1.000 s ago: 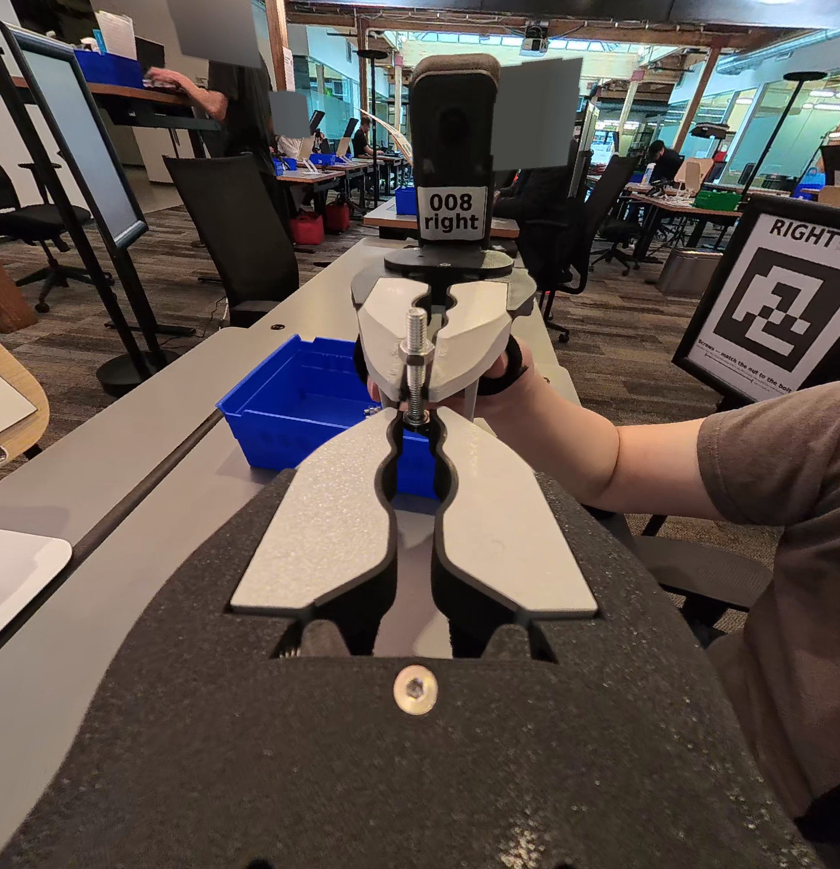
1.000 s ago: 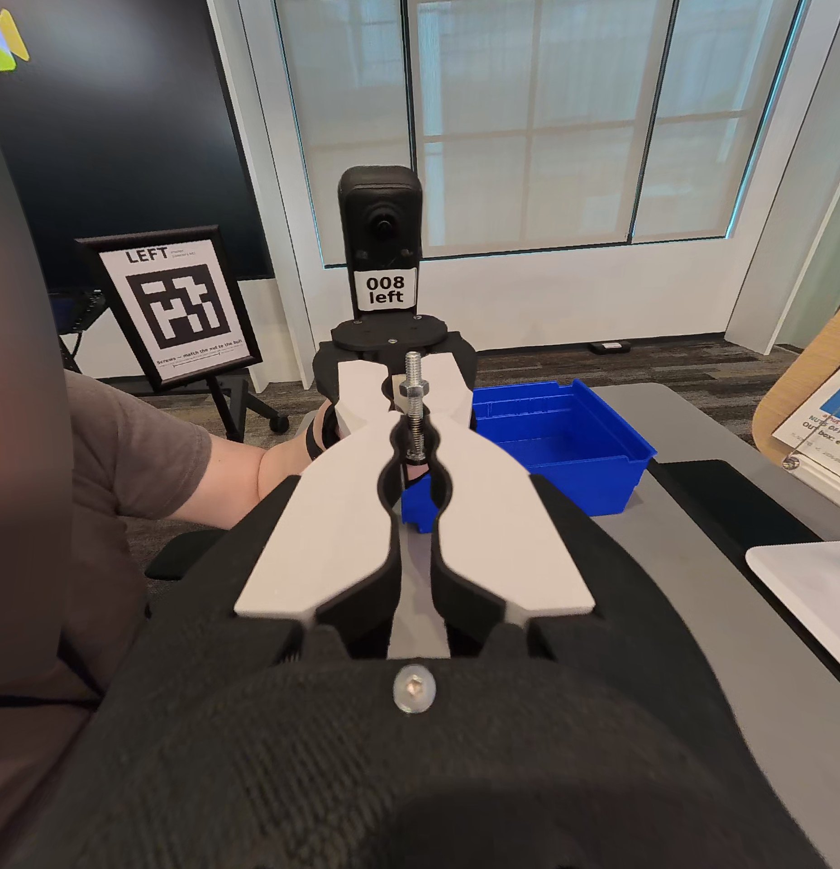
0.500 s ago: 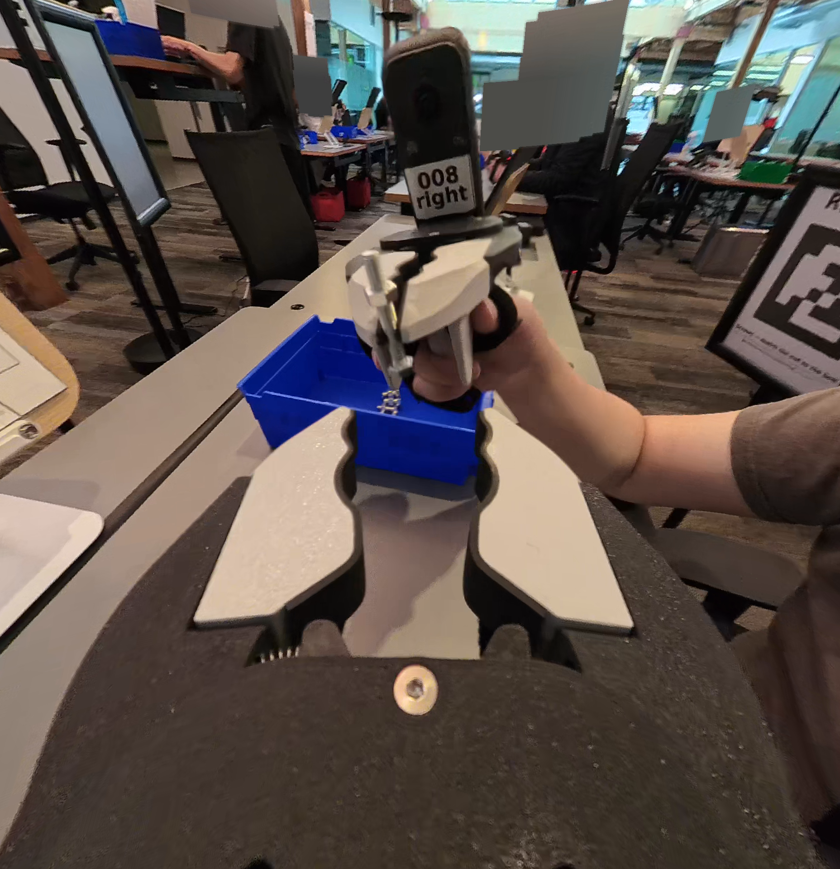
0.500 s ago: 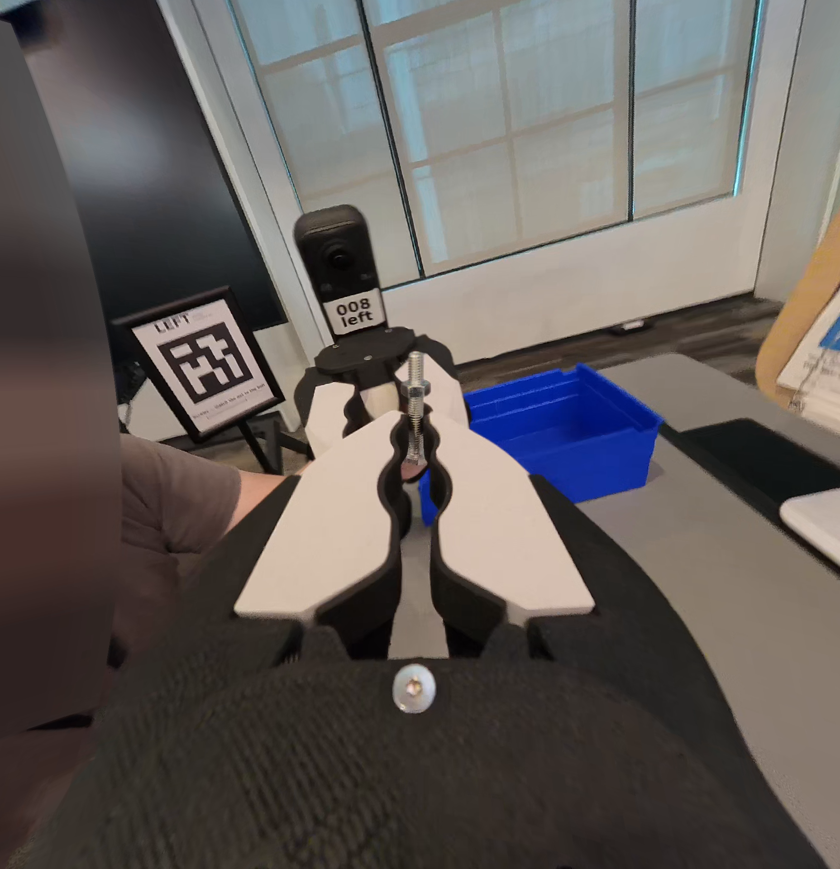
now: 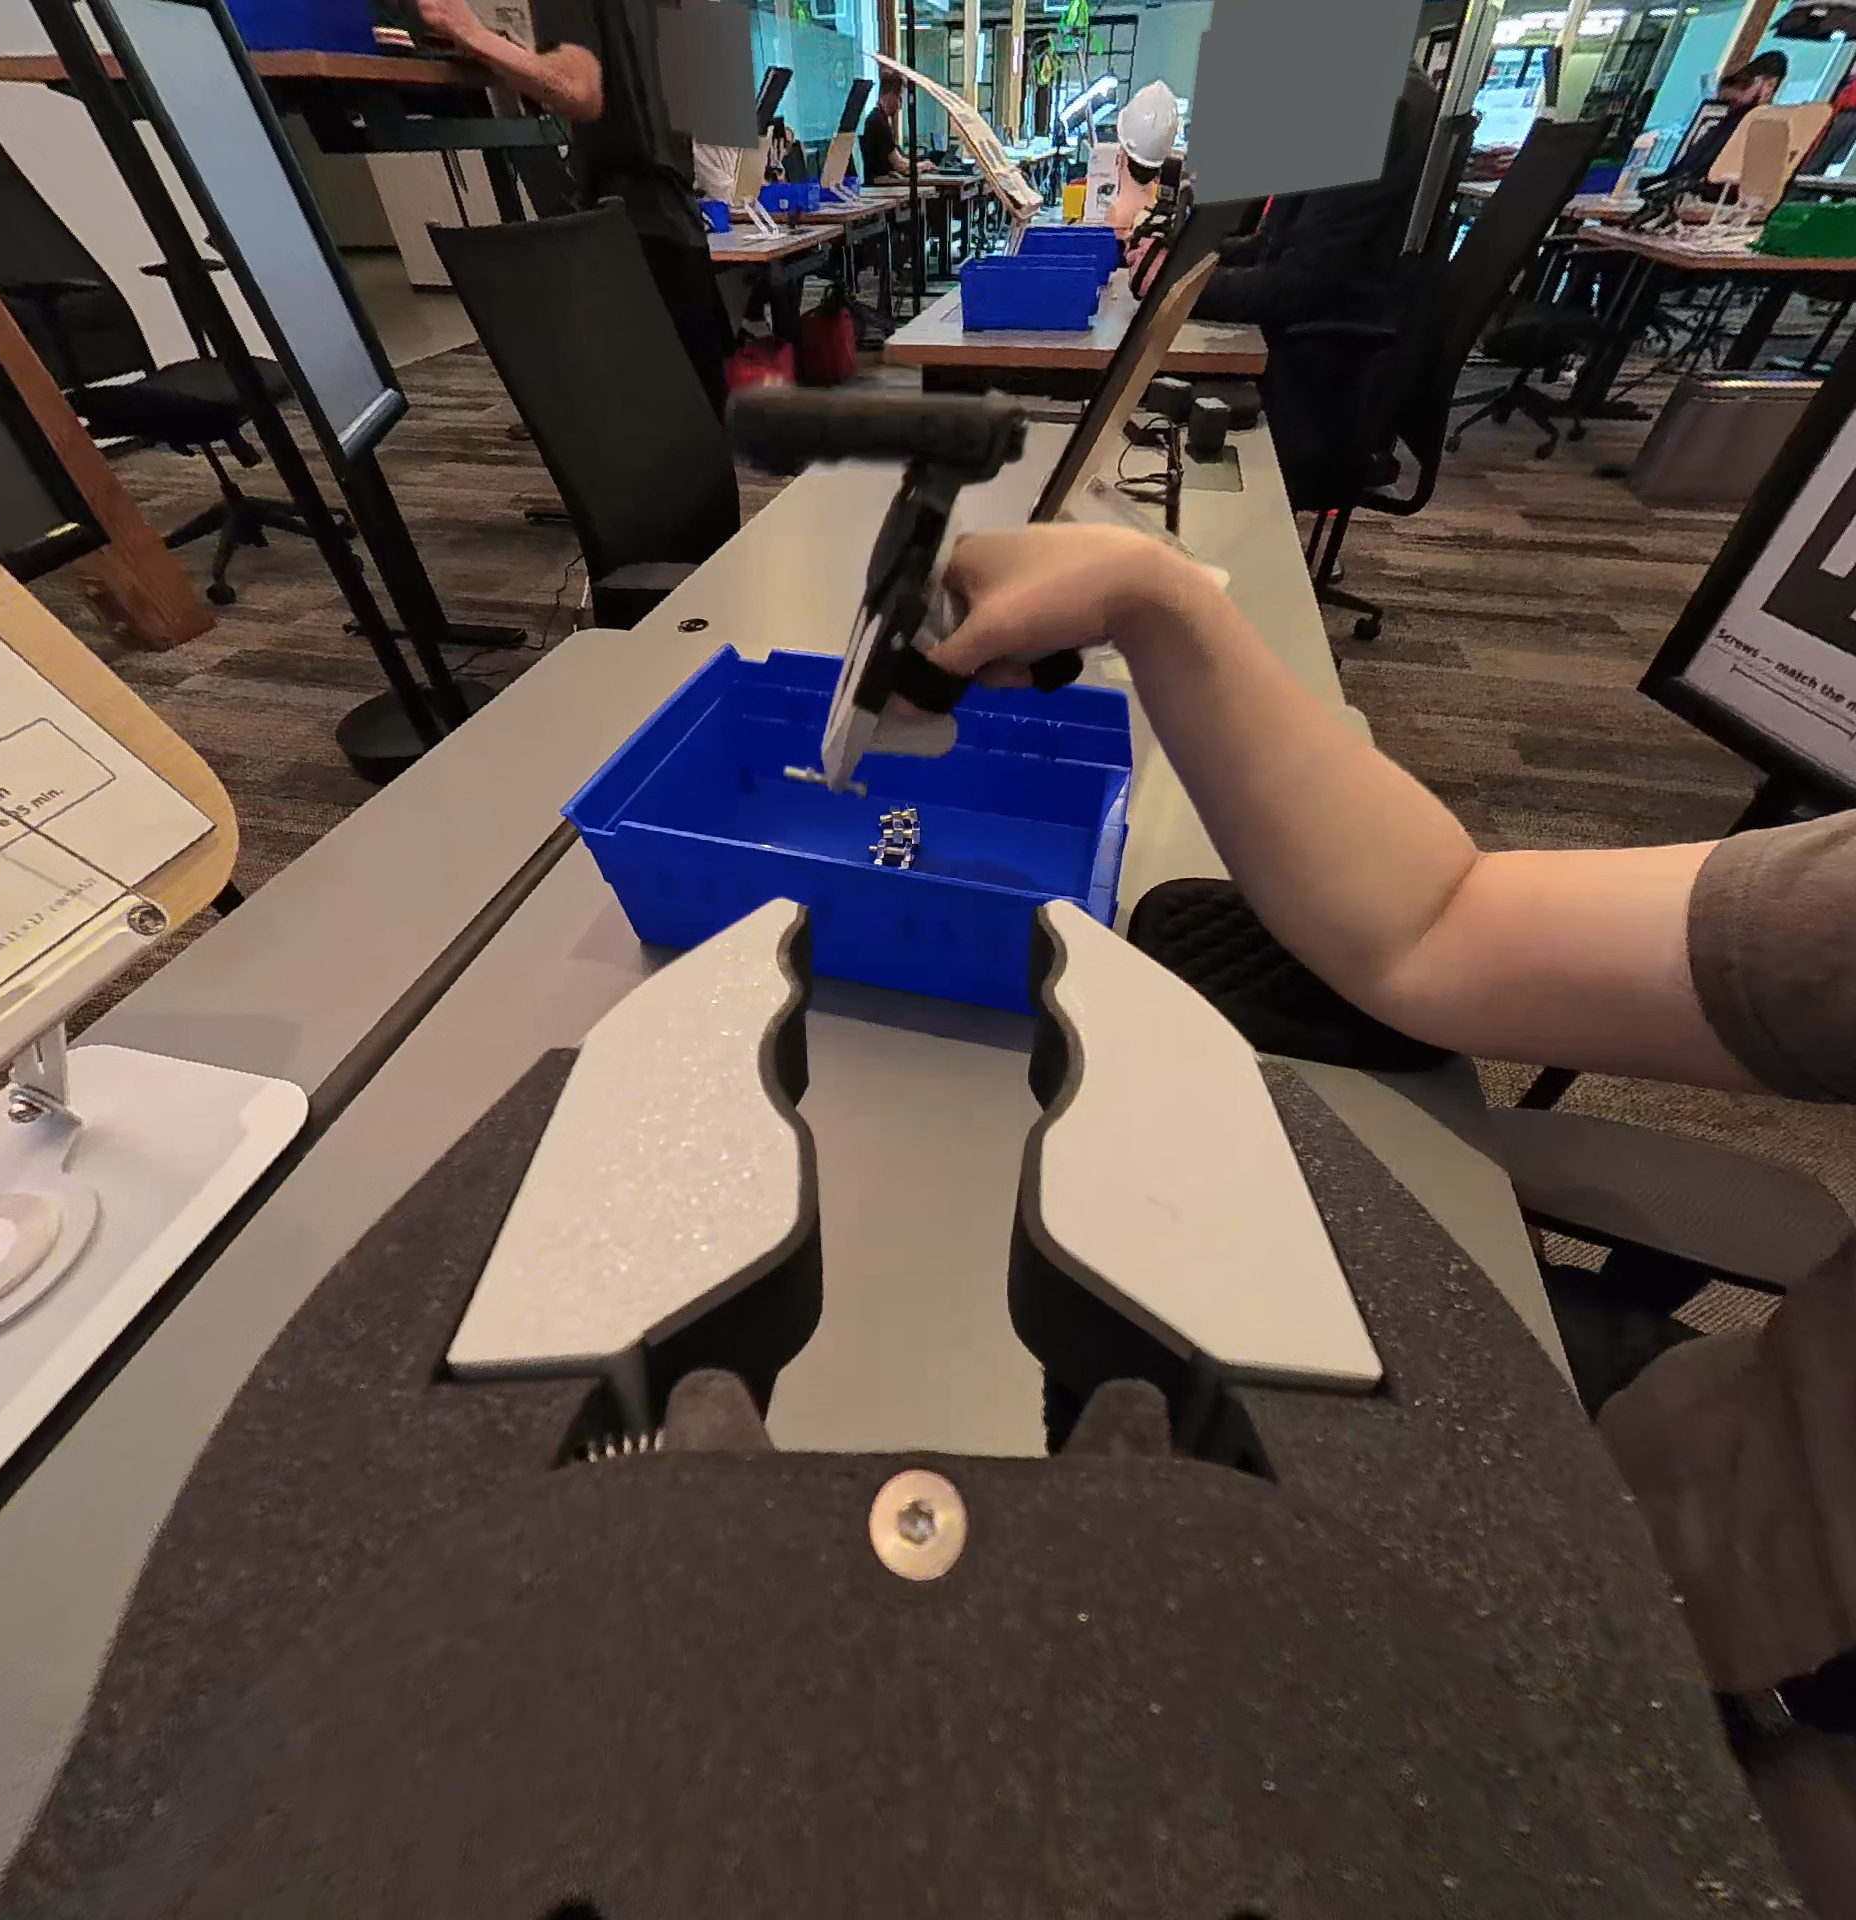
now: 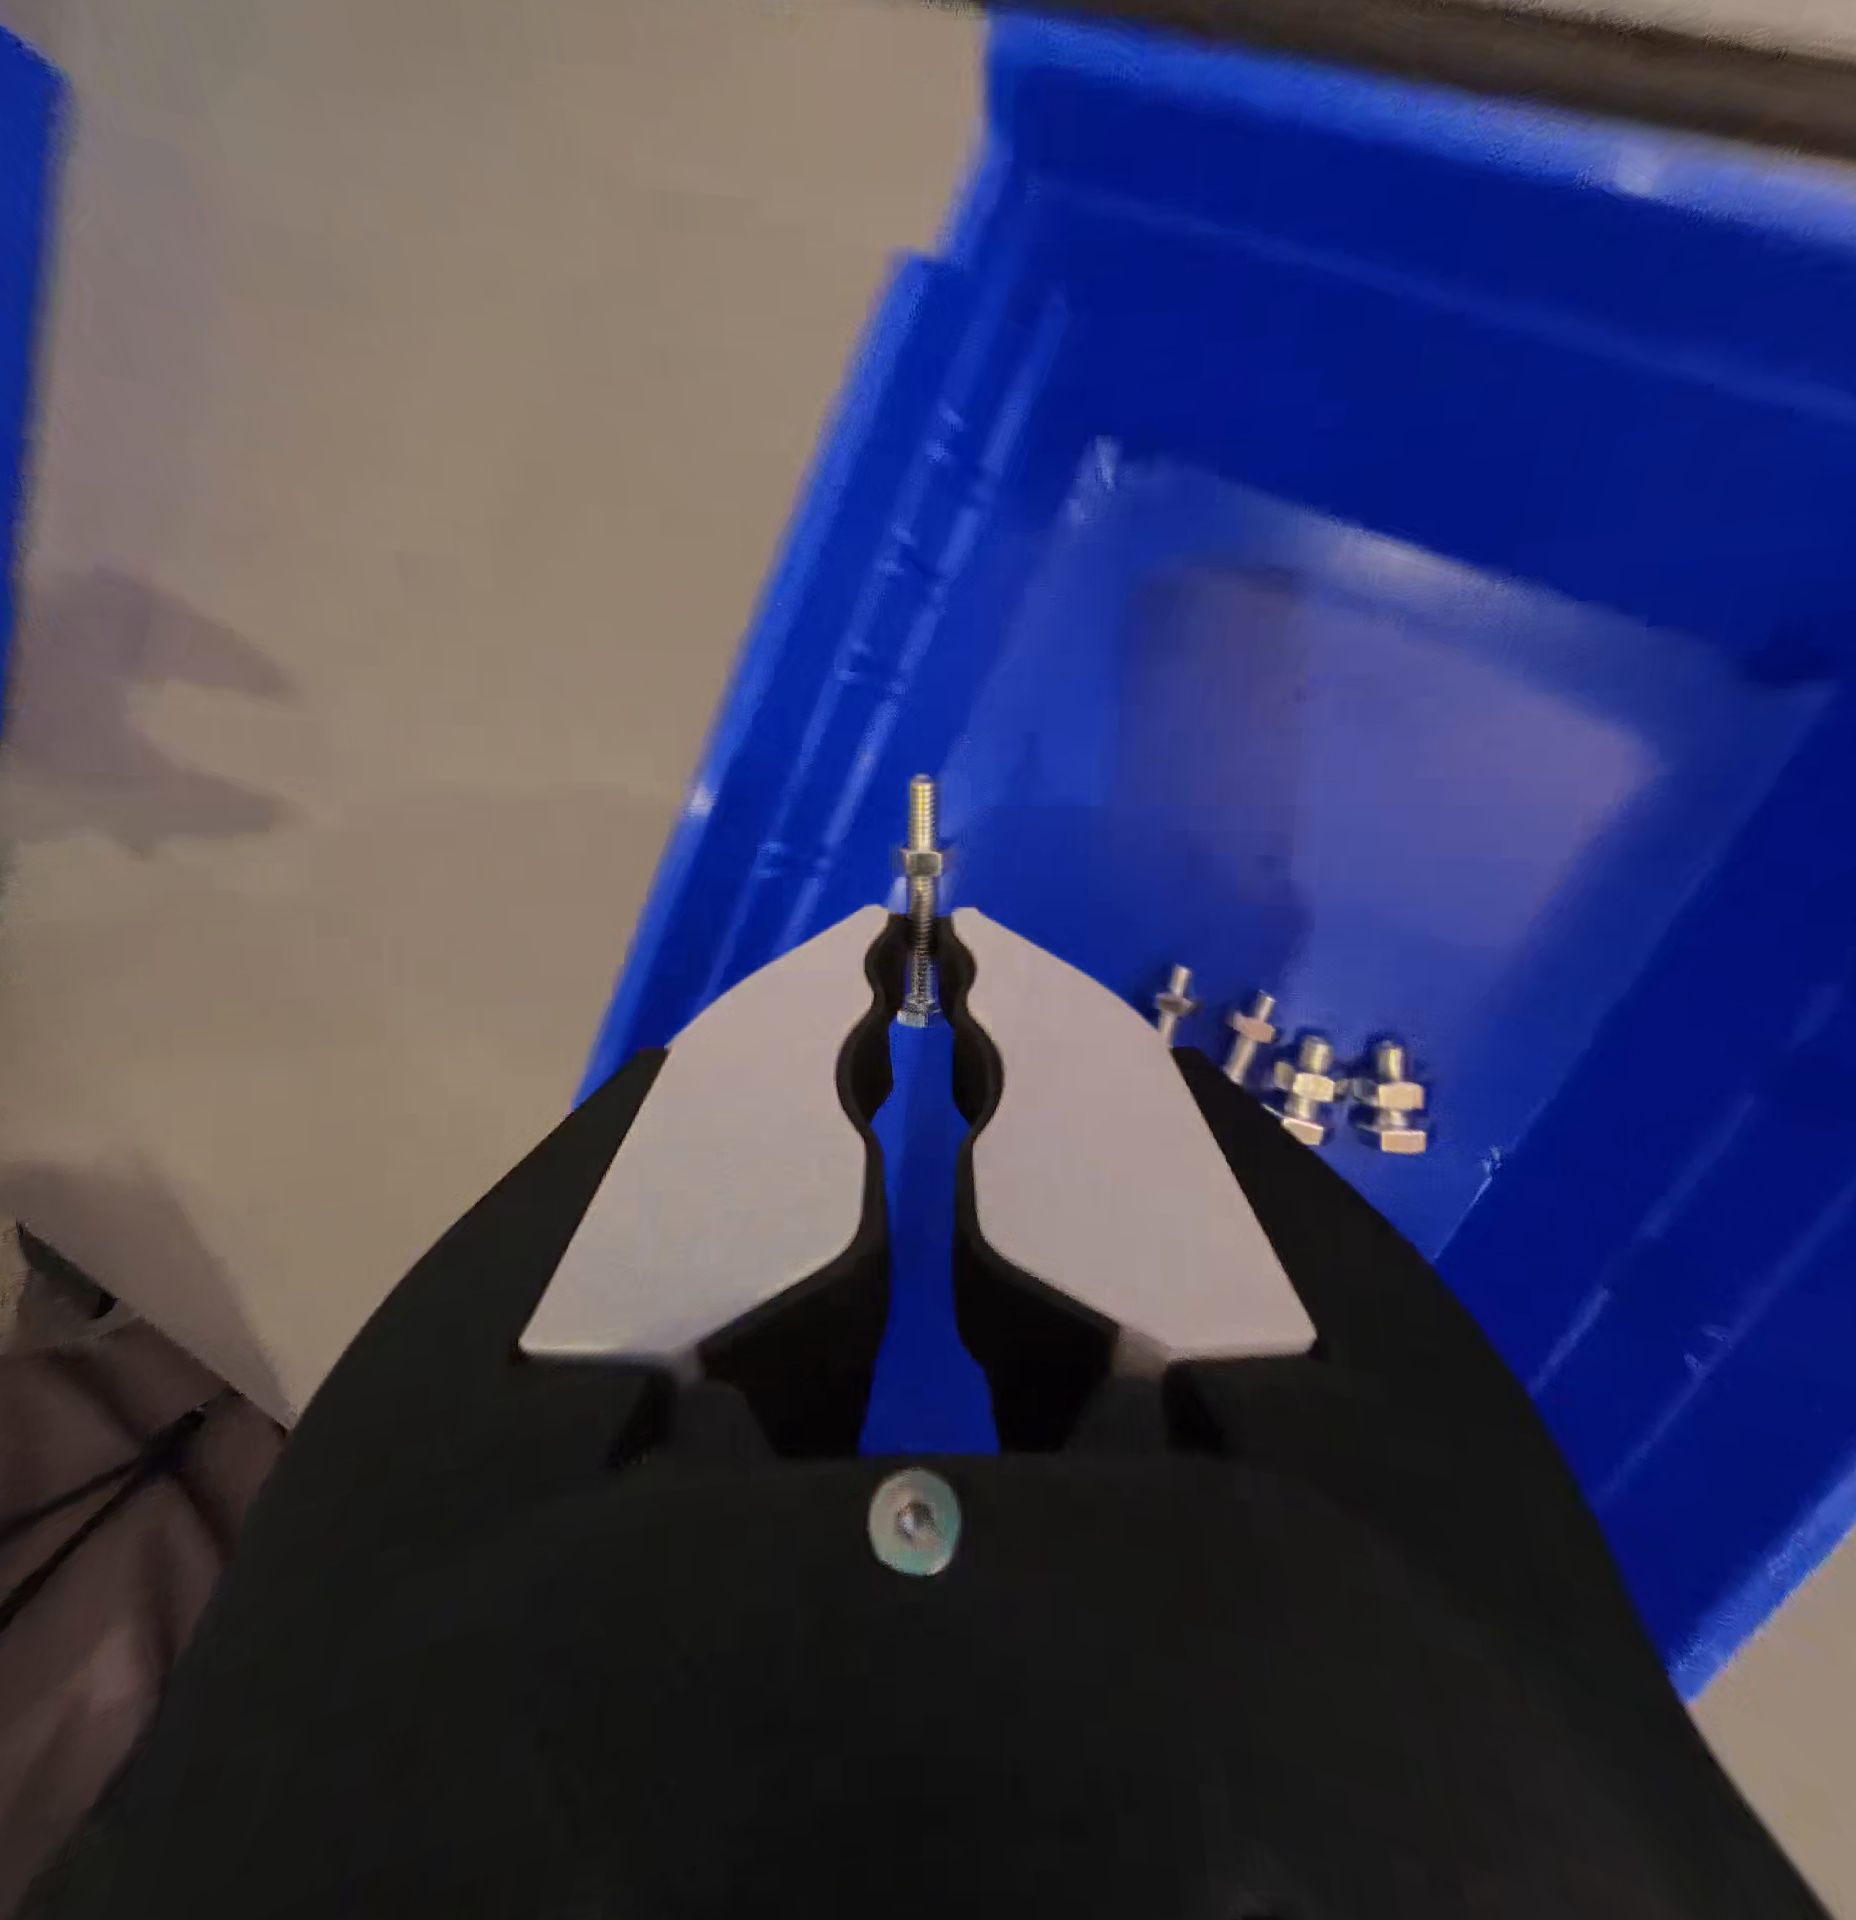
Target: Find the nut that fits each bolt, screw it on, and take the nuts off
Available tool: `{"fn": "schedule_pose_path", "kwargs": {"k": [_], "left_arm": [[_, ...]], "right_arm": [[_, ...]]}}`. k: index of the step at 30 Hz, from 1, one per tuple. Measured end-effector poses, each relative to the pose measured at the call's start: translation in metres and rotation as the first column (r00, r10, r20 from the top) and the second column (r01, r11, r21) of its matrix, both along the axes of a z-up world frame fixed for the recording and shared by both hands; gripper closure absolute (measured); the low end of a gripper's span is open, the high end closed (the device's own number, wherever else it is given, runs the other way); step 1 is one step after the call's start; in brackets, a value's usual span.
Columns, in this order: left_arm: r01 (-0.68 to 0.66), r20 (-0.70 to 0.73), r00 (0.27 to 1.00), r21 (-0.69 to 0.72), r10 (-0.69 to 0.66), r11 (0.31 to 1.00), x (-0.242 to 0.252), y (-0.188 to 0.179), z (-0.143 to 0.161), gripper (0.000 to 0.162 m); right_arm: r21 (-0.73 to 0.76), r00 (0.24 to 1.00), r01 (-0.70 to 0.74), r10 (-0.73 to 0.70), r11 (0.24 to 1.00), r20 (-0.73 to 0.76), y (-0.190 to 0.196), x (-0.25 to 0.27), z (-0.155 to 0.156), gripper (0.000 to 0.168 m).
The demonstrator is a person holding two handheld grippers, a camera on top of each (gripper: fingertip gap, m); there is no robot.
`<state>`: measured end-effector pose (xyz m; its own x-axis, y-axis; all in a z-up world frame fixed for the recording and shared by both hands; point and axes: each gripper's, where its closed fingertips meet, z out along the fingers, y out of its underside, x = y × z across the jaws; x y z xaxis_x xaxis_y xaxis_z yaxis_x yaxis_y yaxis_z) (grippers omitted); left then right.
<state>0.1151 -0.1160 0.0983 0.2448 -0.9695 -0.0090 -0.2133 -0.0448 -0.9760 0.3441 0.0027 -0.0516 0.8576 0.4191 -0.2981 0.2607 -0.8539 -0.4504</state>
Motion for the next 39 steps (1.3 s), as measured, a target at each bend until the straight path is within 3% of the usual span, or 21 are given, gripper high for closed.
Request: {"fn": "schedule_pose_path", "kwargs": {"k": [6, 15, 18, 23, 28, 30, 39], "left_arm": [[-0.003, -0.013, 1.000, -0.016, 0.002, 1.000, 0.000, 0.002, -0.004, 0.124], [-0.049, -0.061, 0.997, -0.012, 0.048, 0.999, -0.003, 0.013, -0.012, 0.125], [-0.158, -0.128, 0.979, 0.023, 0.159, 0.987, -0.010, 0.031, -0.022, 0.125], [-0.458, -0.225, 0.839, 0.200, 0.495, 0.866, -0.042, 0.079, -0.034, 0.122], [-0.616, -0.242, 0.679, 0.325, 0.693, 0.717, -0.075, 0.107, -0.035, 0.119], [-0.644, -0.238, 0.641, 0.351, 0.730, 0.680, -0.084, 0.112, -0.034, 0.119], [-0.667, -0.251, 0.623, 0.325, 0.741, 0.671, -0.095, 0.117, -0.036, 0.118]], "right_arm": [[-0.304, 0.988, 0.038, 0.009, 0.952, 0.152, -0.011, 0.014, -0.074, 0.161], [-0.326, 0.968, 0.135, -0.054, 0.936, 0.244, -0.002, 0.029, -0.096, 0.161], [-0.348, 0.965, 0.135, -0.044, 0.928, 0.259, -0.004, 0.031, -0.103, 0.161], [-0.347, 0.959, 0.116, -0.014, 0.931, 0.283, -0.003, 0.031, -0.107, 0.161], [-0.359, 0.961, 0.100, 0.003, 0.928, 0.276, -0.004, 0.029, -0.106, 0.154], [-0.359, 0.958, 0.094, 0.014, 0.929, 0.286, -0.006, 0.030, -0.105, 0.143], [-0.210, 0.953, 0.098, -0.032, 0.973, 0.300, 0.000, 0.029, -0.064, 0.141]]}}
